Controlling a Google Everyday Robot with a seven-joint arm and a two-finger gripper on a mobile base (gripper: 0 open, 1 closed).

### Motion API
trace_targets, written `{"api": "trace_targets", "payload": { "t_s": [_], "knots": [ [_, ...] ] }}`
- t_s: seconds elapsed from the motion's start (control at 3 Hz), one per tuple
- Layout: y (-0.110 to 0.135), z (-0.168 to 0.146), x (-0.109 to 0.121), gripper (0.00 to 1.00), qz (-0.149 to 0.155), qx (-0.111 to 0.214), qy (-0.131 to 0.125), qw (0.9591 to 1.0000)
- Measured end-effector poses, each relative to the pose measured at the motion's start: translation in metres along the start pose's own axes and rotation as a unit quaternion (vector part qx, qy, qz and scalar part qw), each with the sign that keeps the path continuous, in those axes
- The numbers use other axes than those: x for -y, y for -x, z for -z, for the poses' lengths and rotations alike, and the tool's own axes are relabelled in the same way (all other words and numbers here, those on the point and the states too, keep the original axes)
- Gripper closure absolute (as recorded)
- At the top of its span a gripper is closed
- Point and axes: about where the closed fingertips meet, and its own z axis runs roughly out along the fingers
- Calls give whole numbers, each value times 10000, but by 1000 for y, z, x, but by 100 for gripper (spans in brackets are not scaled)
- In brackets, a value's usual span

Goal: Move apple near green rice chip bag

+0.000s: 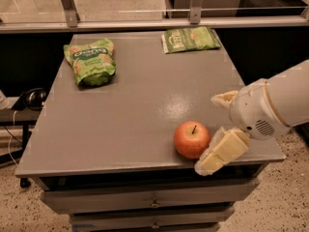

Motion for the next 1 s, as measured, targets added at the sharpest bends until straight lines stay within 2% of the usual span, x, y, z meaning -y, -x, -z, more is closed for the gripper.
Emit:
{"api": "trace_targets", "payload": {
  "t_s": [0.33, 0.67, 1.0],
  "knots": [
    [0, -20, -11, 0, -61, 355, 194, 9992],
    [-1, -41, -12, 19, -56, 571, 242, 9981],
    [4, -48, -5, 41, 29, 749, 176, 9970]
  ]
}}
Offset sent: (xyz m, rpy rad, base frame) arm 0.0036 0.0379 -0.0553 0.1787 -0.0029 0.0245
